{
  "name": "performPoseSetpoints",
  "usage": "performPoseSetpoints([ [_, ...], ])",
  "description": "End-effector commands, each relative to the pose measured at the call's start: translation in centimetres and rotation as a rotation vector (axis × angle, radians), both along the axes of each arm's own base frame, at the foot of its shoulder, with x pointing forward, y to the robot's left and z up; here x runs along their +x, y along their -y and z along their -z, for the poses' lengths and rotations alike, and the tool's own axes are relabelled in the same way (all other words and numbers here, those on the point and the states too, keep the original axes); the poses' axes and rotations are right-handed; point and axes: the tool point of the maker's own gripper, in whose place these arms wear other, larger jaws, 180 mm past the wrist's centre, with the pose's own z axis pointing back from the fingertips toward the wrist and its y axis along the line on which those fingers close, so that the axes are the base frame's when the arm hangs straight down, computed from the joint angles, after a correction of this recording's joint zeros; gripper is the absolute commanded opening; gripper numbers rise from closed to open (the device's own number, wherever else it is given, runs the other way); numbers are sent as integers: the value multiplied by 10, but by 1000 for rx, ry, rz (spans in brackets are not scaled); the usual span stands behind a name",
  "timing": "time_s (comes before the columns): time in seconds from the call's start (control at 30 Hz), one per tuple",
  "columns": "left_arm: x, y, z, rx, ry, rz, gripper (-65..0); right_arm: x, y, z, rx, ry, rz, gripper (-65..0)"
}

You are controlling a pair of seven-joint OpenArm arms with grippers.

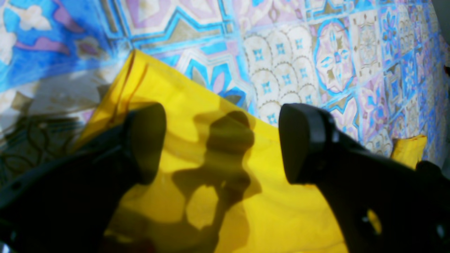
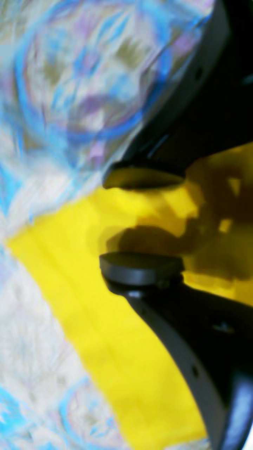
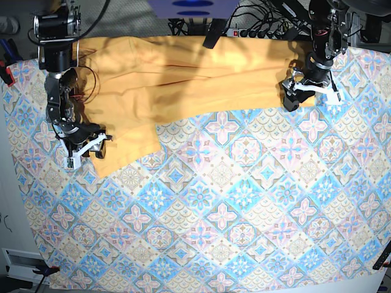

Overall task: Fold the T-shirt properly
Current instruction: 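Move the right gripper to the hanging hem corner and grasp it, then pull the hem corner with the right gripper back onto the strip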

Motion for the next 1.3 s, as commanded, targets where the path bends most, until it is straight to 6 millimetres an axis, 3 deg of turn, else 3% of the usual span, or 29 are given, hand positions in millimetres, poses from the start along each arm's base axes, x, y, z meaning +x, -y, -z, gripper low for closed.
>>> performPoseSetpoints([
  [0.0, -5, -3, 3, 9, -27, 2, -152, 11, 13, -14, -20, 41, 11, -368],
  [0.3, -5, -4, 3, 11, -28, -2, -152, 12, 11, -12, -21, 30, 1, -377],
  [0.5, -5, -5, 2, 11, -27, -3, -152, -6, 0, 3, -25, -13, -38, -576],
  [0.63, -5, -5, 2, 11, -27, -3, -152, -13, -1, 7, -20, -21, -35, -634],
  [0.77, -5, -4, 3, 11, -28, -2, -152, -10, -6, -5, -21, 22, -51, -648],
  [0.9, -6, -3, 3, 9, -29, 1, -152, -11, 13, -33, -25, 104, 8, -648],
  [1.13, -5, -3, 3, 9, -27, 1, -152, -36, 40, -47, -49, 114, 73, -648],
  [1.27, -5, -3, 3, 9, -27, 2, -152, -54, 45, -54, -68, 123, 75, -648],
])
